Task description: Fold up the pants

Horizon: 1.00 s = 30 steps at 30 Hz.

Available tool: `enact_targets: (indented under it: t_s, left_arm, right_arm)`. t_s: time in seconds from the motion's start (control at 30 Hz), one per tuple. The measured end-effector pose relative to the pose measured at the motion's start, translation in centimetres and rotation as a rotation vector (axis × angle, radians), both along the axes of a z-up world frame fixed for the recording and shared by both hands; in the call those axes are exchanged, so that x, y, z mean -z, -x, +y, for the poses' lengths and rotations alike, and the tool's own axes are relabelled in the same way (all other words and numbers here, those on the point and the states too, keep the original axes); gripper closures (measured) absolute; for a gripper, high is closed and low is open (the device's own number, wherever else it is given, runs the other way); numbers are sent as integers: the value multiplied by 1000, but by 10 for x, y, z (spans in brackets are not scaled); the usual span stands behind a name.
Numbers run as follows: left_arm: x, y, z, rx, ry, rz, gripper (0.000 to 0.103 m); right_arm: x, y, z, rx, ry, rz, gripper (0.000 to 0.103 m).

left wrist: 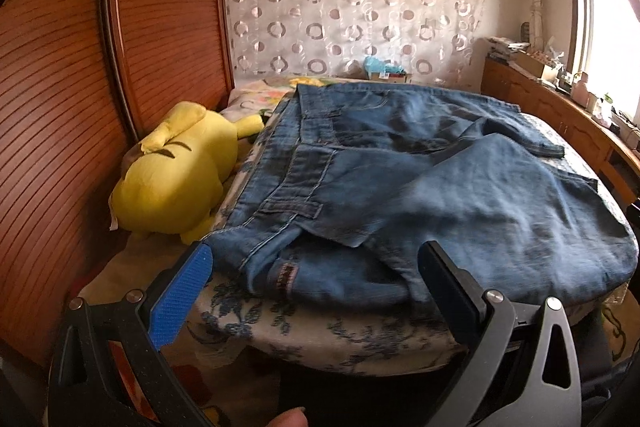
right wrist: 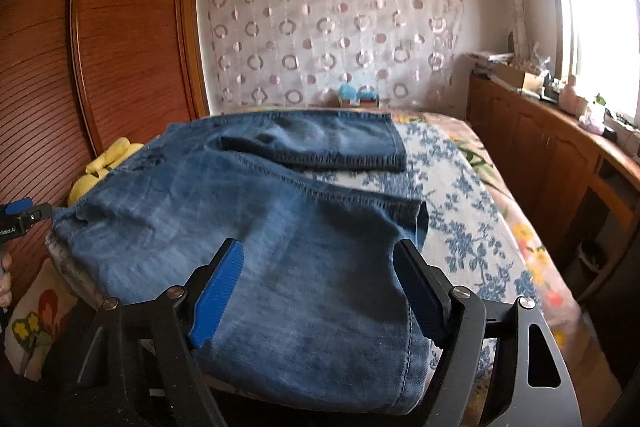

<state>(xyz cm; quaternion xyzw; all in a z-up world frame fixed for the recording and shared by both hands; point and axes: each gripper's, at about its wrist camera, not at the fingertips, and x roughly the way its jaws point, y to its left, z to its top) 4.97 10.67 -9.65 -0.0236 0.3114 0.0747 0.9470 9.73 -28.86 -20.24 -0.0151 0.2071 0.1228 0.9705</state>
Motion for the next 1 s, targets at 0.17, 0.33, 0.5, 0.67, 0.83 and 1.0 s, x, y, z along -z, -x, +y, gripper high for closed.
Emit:
enact_targets:
  t_s: [0.17, 0.33, 0.5, 0.67, 0.83, 1.0]
  left_arm:
    - [12, -5, 20, -11, 12, 28, 0]
    - [18, -9, 35, -21, 12, 42, 0]
    - [21, -13, 49, -41, 1, 51, 0]
    - [29, -17, 65, -68, 7, 67, 0]
    - [38, -21, 73, -71, 18, 84, 0]
    - [41, -21, 79, -69, 46, 86, 4]
  right_arm:
    - [3, -3, -7, 5, 39, 57, 25]
    - [7, -1, -11, 19, 58, 108, 48]
    - [3, 7, -16, 19, 52, 140, 60]
    - [1, 12, -18, 32, 41, 161, 60]
    - [2, 18, -19, 34, 46, 178, 60]
    - [2, 21, -26, 61, 53, 184, 56]
